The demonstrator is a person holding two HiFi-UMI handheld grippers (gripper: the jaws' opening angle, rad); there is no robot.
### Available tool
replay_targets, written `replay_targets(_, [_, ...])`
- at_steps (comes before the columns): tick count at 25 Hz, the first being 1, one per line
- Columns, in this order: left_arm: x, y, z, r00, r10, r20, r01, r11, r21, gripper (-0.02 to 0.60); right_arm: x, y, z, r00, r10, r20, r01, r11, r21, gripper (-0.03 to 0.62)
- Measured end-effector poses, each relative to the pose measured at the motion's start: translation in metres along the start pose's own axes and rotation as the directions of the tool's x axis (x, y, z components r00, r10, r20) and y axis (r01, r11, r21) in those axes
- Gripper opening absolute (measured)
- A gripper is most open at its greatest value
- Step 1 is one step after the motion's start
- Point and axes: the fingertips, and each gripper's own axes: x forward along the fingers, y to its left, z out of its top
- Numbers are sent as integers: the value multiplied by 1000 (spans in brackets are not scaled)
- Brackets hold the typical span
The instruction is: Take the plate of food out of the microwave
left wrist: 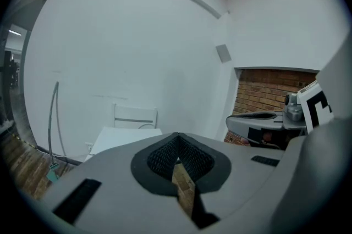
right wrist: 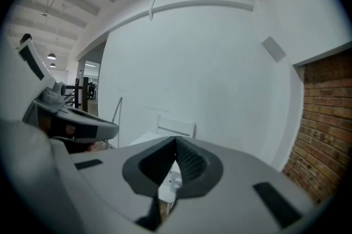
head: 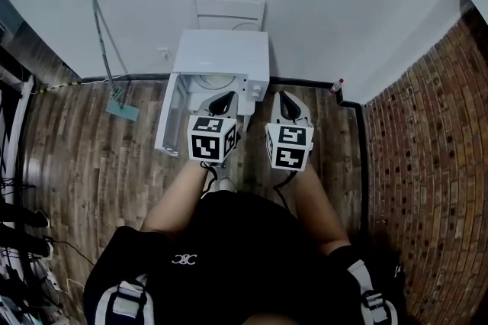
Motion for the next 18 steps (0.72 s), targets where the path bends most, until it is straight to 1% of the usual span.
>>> replay_targets(4, [19,31,4,1000,23,-3,-23,999,-27,-2,36,11,7,1000,30,-7,-30,999,-16,12])
replay_targets(9, [31,63,0,998,55,-11,-56,995,-78,-2,68,29,9,997,69,-19,-69,997,-35,12])
replay_targets(13, [33,82,-9,996,89,-20,-91,989,-119,-3,87,44,5,993,119,-26,-119,992,-34,12])
replay_targets(18, [32,101,-22,988,145,-49,-150,979,-140,-3,114,65,-7,978,201,-59,-203,979,-26,12])
